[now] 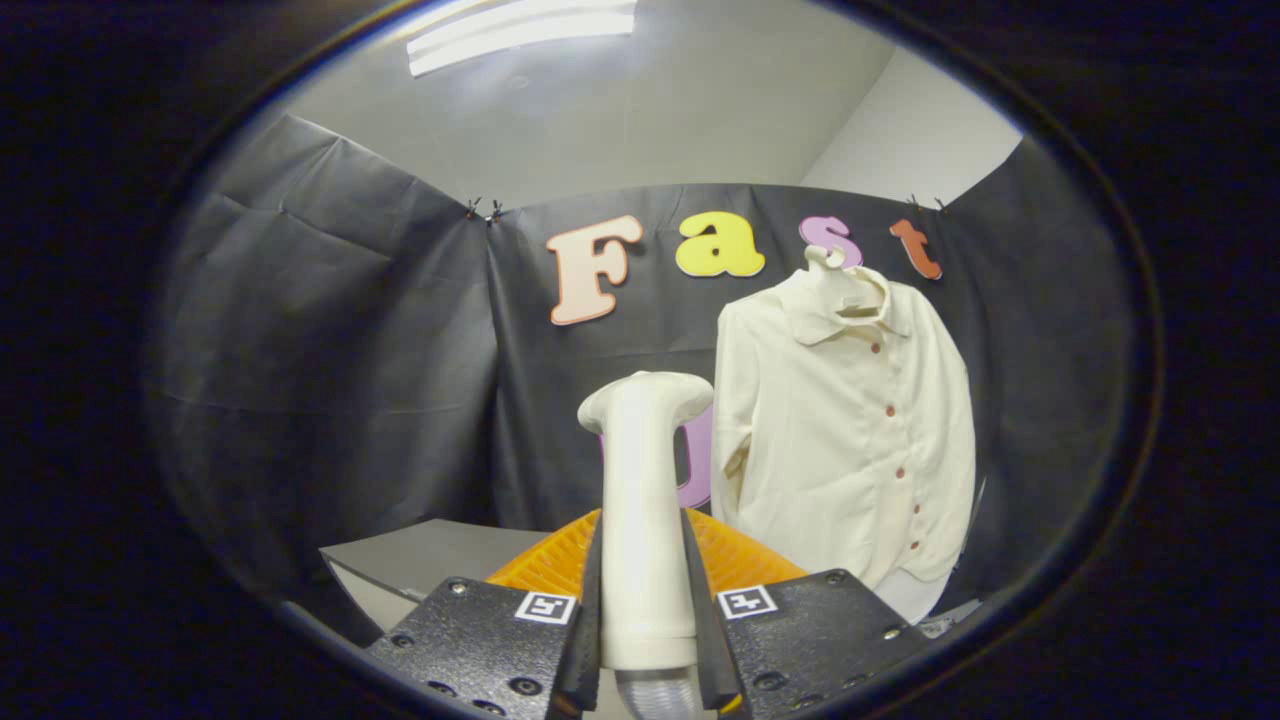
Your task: Iron the clothes twice with a garment steamer, once on the left side and once on the right side.
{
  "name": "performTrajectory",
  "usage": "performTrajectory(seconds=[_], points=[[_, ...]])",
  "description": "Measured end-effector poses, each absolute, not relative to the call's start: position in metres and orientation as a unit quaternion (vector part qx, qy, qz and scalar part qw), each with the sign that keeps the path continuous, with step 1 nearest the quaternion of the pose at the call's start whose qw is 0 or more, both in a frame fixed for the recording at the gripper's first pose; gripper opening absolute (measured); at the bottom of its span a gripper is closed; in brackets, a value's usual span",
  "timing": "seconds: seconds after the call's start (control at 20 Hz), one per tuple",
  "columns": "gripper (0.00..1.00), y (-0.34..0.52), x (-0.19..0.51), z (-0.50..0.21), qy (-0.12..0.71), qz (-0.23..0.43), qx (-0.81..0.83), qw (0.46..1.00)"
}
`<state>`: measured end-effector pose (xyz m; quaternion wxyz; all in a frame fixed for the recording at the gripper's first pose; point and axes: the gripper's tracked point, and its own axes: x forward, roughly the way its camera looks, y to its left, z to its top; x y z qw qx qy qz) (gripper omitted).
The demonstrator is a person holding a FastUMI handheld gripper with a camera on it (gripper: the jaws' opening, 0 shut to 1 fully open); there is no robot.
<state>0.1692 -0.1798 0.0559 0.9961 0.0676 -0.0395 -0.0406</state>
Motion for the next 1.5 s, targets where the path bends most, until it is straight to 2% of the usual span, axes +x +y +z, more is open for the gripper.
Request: performTrajectory(seconds=[0.75, 1.25, 1.5], points=[[0.37, -0.303, 0.154, 0.060, -0.064, -0.086, 0.084, 0.991], [0.37, -0.377, 0.237, 0.031, -0.065, -0.110, 0.097, 0.987], [0.37, -0.377, 0.257, -0.002, -0.058, -0.091, 0.144, 0.984]])
